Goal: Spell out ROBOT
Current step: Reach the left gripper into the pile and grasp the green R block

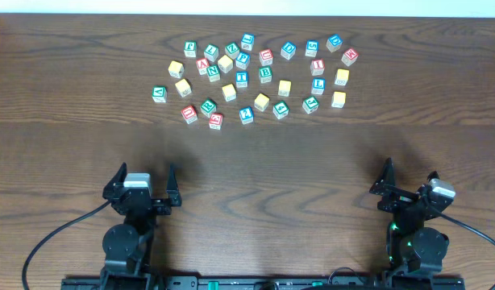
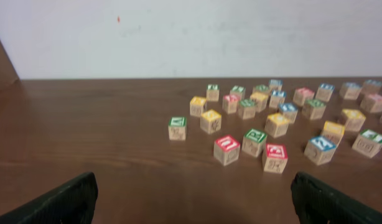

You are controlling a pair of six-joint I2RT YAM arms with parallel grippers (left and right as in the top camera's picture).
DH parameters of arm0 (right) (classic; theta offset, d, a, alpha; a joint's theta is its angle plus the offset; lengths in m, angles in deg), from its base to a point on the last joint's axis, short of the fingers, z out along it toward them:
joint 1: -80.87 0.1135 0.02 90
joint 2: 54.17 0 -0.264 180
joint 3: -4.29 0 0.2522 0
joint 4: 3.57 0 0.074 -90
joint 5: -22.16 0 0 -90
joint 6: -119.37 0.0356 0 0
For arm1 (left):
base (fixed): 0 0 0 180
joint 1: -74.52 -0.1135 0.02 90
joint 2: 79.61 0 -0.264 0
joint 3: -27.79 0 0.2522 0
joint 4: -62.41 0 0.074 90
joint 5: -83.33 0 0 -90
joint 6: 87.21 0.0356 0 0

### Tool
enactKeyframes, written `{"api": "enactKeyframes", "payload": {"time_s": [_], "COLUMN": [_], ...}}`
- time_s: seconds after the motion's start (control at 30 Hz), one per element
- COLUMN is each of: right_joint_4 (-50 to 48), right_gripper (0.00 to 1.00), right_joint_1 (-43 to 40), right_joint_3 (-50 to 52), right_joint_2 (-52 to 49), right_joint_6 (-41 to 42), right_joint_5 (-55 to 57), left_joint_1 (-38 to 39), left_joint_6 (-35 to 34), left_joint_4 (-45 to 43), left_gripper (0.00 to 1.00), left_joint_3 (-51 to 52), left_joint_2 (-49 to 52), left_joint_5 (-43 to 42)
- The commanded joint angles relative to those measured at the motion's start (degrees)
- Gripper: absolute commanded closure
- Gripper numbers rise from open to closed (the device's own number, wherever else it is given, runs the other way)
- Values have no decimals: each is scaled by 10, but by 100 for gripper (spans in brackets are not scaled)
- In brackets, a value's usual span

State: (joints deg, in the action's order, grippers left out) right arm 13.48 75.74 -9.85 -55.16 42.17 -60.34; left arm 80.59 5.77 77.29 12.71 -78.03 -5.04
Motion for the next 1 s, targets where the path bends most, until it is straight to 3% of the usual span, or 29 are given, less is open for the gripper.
{"api": "enactKeyframes", "payload": {"time_s": [0.0, 0.2, 0.5, 0.77, 0.97], "right_joint_4": [2, 2, 2, 2, 2], "right_gripper": [1, 1, 1, 1, 1], "right_joint_1": [-1, -1, -1, -1, -1], "right_joint_3": [1, 1, 1, 1, 1], "right_joint_2": [2, 2, 2, 2, 2], "right_joint_6": [4, 4, 4, 4, 4], "right_joint_5": [3, 3, 3, 3, 3], "left_joint_1": [1, 1, 1, 2, 21], "left_joint_6": [-2, -2, -14, -31, -31], "left_joint_4": [5, -10, 7, 166, 306], "left_gripper": [3, 2, 2, 2, 2], "left_joint_3": [-28, -106, -335, -651, -852], "left_joint_2": [31, 165, 448, 728, 883], "left_joint_5": [10, 9, -21, -120, -128]}}
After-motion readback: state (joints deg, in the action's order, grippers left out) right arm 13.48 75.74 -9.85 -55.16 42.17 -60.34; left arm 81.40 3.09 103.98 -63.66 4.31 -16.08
